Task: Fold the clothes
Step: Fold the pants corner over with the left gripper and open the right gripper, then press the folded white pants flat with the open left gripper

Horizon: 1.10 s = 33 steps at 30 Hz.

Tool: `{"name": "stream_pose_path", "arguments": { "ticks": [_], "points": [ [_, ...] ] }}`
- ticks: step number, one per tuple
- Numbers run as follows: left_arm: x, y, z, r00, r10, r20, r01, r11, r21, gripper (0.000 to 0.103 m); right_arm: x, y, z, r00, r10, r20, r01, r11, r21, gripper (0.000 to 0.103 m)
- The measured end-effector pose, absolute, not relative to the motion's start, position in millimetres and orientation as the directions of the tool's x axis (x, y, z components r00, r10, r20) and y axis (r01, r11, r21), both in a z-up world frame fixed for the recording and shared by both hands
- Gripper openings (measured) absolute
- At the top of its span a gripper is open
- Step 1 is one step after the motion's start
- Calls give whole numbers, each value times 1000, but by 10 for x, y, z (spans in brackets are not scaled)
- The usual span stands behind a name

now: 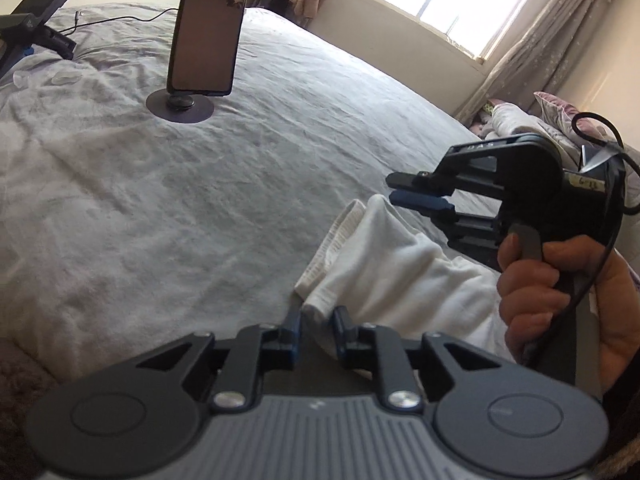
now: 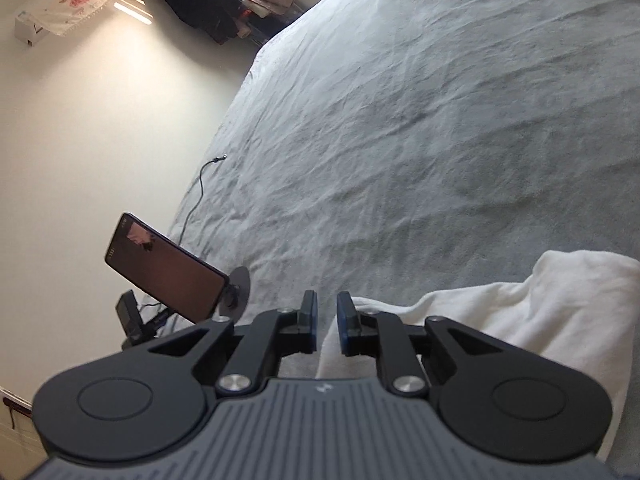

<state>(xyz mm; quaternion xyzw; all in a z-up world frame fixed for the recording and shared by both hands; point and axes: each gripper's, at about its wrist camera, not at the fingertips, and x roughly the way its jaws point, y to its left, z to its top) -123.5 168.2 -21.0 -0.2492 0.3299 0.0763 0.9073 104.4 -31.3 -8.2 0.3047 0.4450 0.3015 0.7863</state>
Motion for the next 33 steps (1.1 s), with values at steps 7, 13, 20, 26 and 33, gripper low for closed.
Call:
{"name": "stream_pose_path", "arguments": {
  "ticks": [7, 13, 20, 26, 33],
  "points": [
    [-924, 1815, 61, 773, -86, -628, -149, 938, -312, 34, 928, -695, 33, 489, 722, -490, -214, 644, 735, 39],
    [-421, 1809, 41, 728, -180, -661, -55, 946, -319, 33, 712, -1020, 64, 543, 626, -560, -216, 749, 627, 39],
    [-133, 1791, -101, 702, -180, -689, -51, 952, -301, 24, 528, -1206, -103, 593, 547, -590, -191, 808, 557, 39],
    [-155, 1844, -133, 733, -169, -658, -82, 940, -332, 4, 446, -1136, -154, 635, 510, -580, -223, 840, 494, 39],
    [-147, 1829, -88, 726, -115, -678, -56, 973, -225, 14, 387, -1053, -123, 654, 502, -565, -279, 855, 438, 39]
  ]
}}
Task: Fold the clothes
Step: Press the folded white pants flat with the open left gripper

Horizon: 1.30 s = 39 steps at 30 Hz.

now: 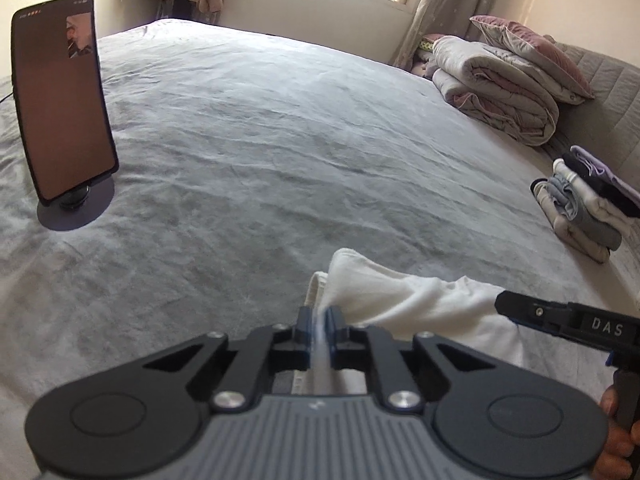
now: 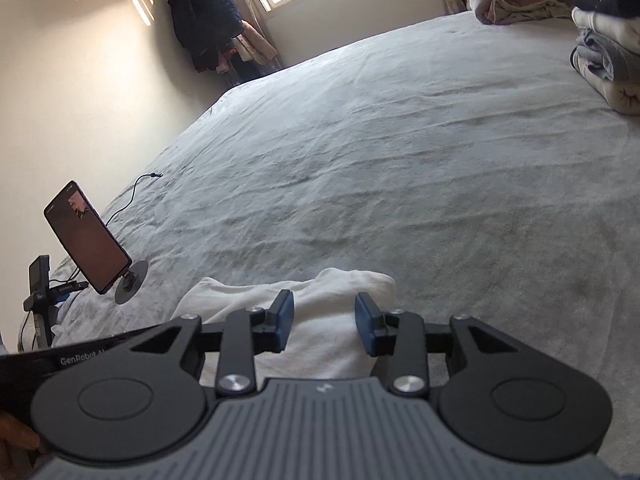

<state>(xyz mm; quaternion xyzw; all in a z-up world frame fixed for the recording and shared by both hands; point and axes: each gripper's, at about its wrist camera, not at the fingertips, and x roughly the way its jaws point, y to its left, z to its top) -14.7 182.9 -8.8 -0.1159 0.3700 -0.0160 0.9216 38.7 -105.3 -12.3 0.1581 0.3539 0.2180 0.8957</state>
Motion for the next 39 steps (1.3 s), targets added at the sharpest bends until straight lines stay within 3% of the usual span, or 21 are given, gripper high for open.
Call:
{"name": "stream_pose_path", "arguments": {
  "ticks": [5, 7, 10, 13, 14, 20, 26, 32, 34, 39],
  "points": [
    [49, 1856, 39, 710, -173, -682, 7, 971, -239, 28, 360, -1007, -110, 660, 498, -562, -312, 863, 398, 39],
    [201, 1829, 6, 683, -187, -706, 16, 970, -241, 29, 349, -989, -105, 662, 497, -561, -325, 865, 382, 39],
    [376, 1783, -59, 668, -197, -718, 15, 968, -252, 26, 333, -961, -97, 666, 494, -559, -345, 868, 357, 39],
    [408, 1711, -99, 696, -128, -707, -5, 983, -182, 4, 327, -908, -97, 669, 490, -559, -363, 872, 329, 39],
    [389, 1698, -113, 706, -102, -701, -14, 987, -158, 1, 329, -895, -100, 671, 486, -559, -367, 874, 319, 39],
    [351, 1728, -270, 703, 25, -711, -77, 996, -41, 0, 440, -875, -254, 660, 441, -608, -335, 897, 288, 38],
    [112, 1949, -14, 779, -59, -624, -57, 985, -163, 1, 339, -911, -140, 675, 455, -580, -362, 890, 277, 38],
    [-167, 1800, 163, 746, -358, -562, 256, 933, -254, 4, 148, -778, -40, 647, 498, -578, -443, 862, 247, 38],
    [-275, 1719, 123, 715, -387, -582, 320, 921, -220, 4, 33, -731, -46, 627, 511, -588, -479, 848, 226, 38],
    [-503, 1707, -123, 656, -326, -681, 335, 934, -125, 4, -306, -694, -140, 600, 494, -629, -544, 829, 132, 38]
  ]
}}
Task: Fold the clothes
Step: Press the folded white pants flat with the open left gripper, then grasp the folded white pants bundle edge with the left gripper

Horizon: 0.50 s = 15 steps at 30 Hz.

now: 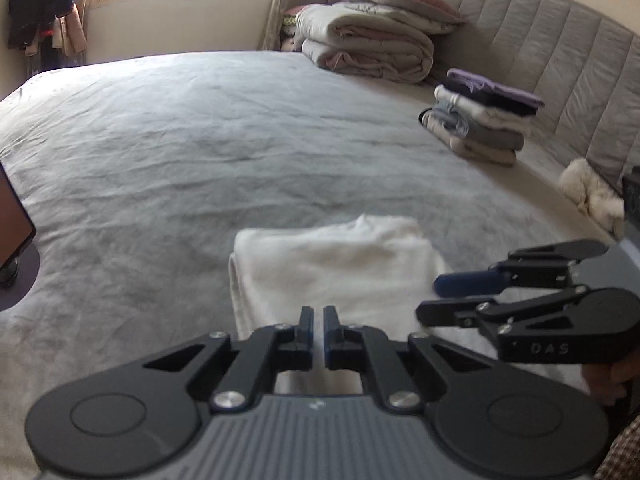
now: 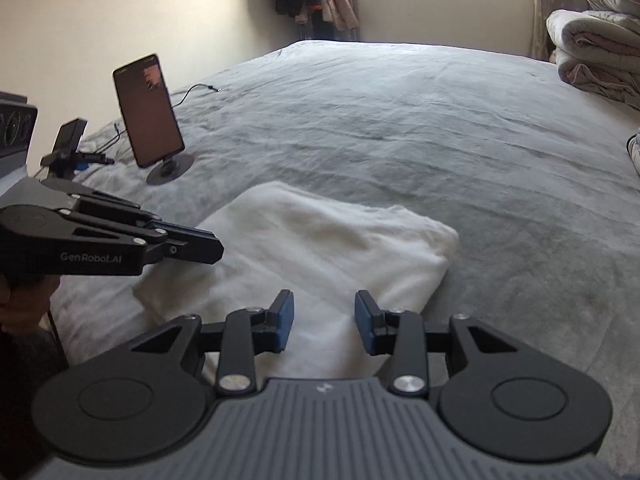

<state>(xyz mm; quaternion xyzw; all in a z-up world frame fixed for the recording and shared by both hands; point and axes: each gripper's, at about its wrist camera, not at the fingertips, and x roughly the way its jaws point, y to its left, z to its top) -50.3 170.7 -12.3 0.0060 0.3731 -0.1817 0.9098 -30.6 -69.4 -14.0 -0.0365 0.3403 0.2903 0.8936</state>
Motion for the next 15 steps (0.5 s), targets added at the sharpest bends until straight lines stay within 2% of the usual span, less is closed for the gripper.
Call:
{"name": "stream_pose_path", "arguments": {
  "ticks": [6, 8, 9, 10, 11, 13, 15],
  "points": [
    [-830, 1864, -175, 631, -333, -701, 344, 930, -132, 5, -637, -819, -150, 587, 477, -655, -569, 818, 86, 38],
    [-892, 1901, -178, 625, -320, -712, 338, 933, -123, 8, -641, -883, -141, 570, 484, -664, -559, 821, 119, 38],
    [-921, 1918, -168, 626, -310, -715, 331, 937, -117, 12, -628, -921, -131, 563, 492, -664, -549, 823, 144, 38],
    [-943, 1942, -149, 628, -307, -715, 325, 938, -118, 25, -616, -960, -121, 556, 500, -664, -540, 825, 169, 38],
    [-963, 1968, -127, 630, -307, -713, 321, 939, -121, 33, -603, -998, -110, 549, 508, -663, -530, 826, 194, 38],
    [-989, 2017, -79, 632, -315, -708, 314, 939, -137, 35, -577, -1074, -90, 536, 524, -662, -508, 826, 243, 38],
    [-967, 2062, -30, 635, -338, -695, 304, 936, -177, 44, -552, -1150, -69, 523, 540, -659, -485, 825, 291, 40]
  ]
}}
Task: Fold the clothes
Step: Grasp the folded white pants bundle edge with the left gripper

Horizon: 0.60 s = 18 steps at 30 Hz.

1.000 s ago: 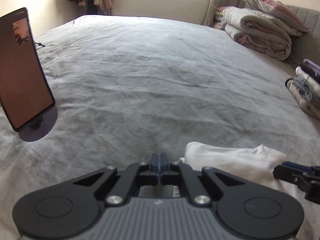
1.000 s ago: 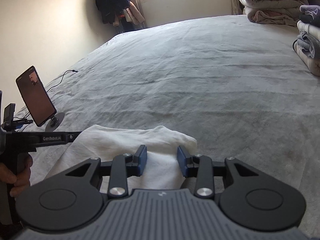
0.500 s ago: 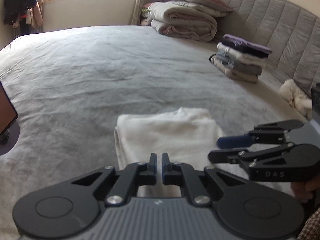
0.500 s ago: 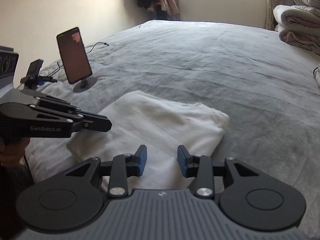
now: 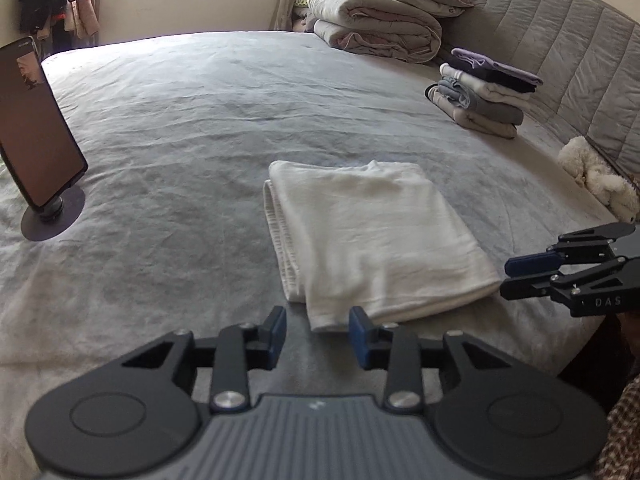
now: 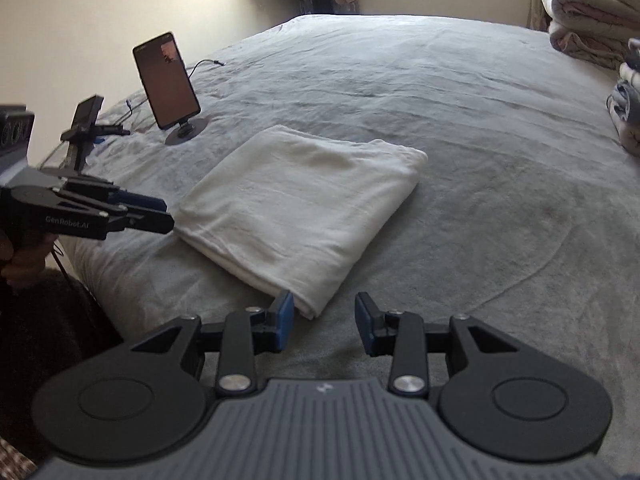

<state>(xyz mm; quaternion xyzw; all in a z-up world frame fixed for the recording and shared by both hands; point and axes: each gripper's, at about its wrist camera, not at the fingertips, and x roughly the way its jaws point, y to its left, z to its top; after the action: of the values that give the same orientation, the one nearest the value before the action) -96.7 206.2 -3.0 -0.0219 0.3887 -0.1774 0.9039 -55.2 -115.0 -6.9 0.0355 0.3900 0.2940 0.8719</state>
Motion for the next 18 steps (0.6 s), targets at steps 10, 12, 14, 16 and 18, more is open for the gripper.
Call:
{"name": "stream_pose_path", "arguments": {
  "ticks": [10, 12, 14, 16, 18],
  "points": [
    [-245, 2241, -166, 576, -479, -662, 192, 867, -460, 54, -31, -1501, -132, 460, 645, -610, -265, 755, 600, 42],
    [-95, 2272, -214, 564, -487, -667, 164, 857, -488, 54, 82, -1567, -196, 442, 670, -597, -212, 724, 656, 42],
    [28, 2305, -262, 554, -490, -673, 142, 852, -504, 53, 172, -1623, -262, 431, 691, -580, -165, 693, 702, 42],
    [138, 2344, -330, 542, -500, -675, 115, 840, -530, 52, 243, -1669, -323, 428, 706, -564, -123, 664, 738, 42],
    [223, 2376, -411, 536, -517, -668, 90, 821, -564, 49, 296, -1671, -376, 429, 708, -561, -99, 654, 750, 42]
  ]
}}
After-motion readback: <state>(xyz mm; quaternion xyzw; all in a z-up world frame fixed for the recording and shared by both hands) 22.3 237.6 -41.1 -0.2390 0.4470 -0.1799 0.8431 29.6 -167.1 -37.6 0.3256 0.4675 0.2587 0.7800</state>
